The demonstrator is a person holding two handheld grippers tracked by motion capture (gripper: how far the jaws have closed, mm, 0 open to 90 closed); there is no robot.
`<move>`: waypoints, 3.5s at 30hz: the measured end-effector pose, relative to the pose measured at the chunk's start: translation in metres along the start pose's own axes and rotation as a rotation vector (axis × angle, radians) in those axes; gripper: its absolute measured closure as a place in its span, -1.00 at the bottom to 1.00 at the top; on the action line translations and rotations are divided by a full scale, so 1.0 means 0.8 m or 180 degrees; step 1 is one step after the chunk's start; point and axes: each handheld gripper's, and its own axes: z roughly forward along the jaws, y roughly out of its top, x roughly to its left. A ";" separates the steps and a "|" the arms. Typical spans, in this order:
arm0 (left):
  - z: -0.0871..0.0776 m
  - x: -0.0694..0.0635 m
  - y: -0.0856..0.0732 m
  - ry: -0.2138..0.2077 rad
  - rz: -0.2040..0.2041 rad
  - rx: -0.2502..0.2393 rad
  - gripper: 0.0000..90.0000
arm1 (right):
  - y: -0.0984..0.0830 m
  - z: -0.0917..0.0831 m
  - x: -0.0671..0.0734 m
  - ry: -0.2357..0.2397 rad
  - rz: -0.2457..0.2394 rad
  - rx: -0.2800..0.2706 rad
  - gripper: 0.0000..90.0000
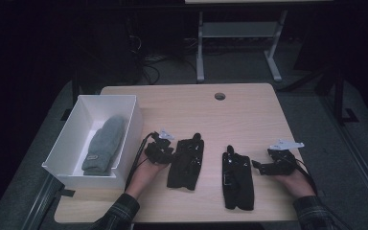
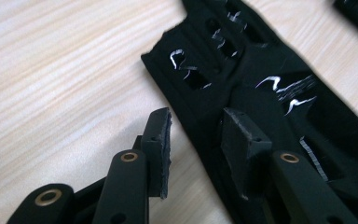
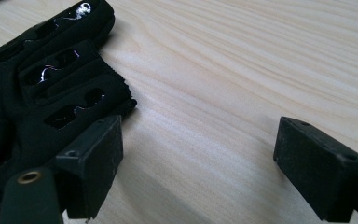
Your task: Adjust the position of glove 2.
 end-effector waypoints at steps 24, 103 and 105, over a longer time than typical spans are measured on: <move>-0.009 0.002 0.000 -0.0384 -0.0118 -0.0173 0.93 | -0.005 -0.037 0.014 0.0454 -0.0293 0.0035 0.91; -0.045 -0.039 0.028 -0.1658 -0.0262 -0.0536 0.95 | 0.056 0.042 0.175 0.1477 -0.1016 0.0200 1.00; -0.040 -0.042 0.028 -0.1648 -0.0231 -0.0504 0.95 | 0.058 0.046 0.179 0.1458 -0.1029 0.0192 1.00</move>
